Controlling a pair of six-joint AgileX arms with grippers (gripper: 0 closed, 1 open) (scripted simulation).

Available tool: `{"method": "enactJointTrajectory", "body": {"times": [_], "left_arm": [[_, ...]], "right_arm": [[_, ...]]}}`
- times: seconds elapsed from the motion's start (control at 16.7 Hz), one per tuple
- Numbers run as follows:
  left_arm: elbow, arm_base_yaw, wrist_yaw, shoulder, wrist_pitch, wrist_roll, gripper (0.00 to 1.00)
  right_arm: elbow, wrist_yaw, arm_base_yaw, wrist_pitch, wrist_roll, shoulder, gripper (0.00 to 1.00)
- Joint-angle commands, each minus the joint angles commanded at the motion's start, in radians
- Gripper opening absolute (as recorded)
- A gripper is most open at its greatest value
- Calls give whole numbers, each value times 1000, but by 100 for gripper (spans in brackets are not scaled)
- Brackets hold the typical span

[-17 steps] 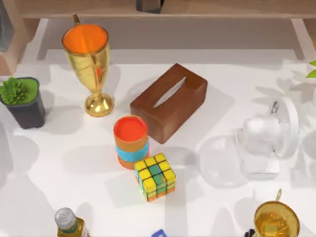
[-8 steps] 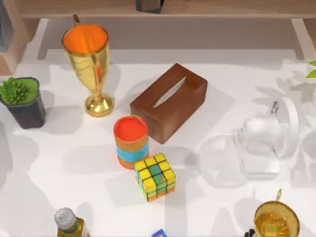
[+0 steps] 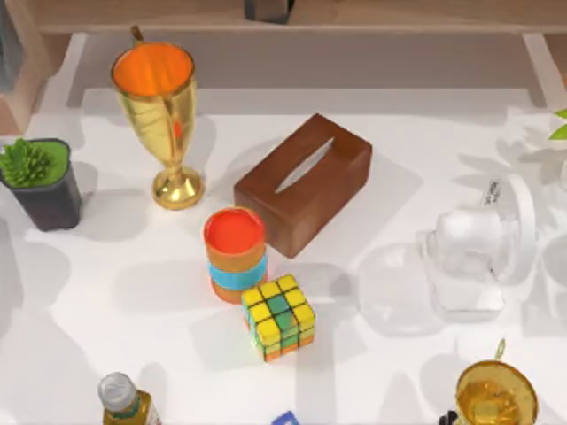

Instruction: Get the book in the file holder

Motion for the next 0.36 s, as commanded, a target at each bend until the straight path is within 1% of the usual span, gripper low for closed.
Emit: {"method": "enactJointTrajectory", "body": {"times": [0.06, 0.36], "left_arm": [[0, 0, 0, 0, 0, 0, 100], [0, 0, 0, 0, 0, 0, 100]], "right_arm": [[0, 0, 0, 0, 0, 0, 100], [0, 0, 0, 0, 0, 0, 100]]}}
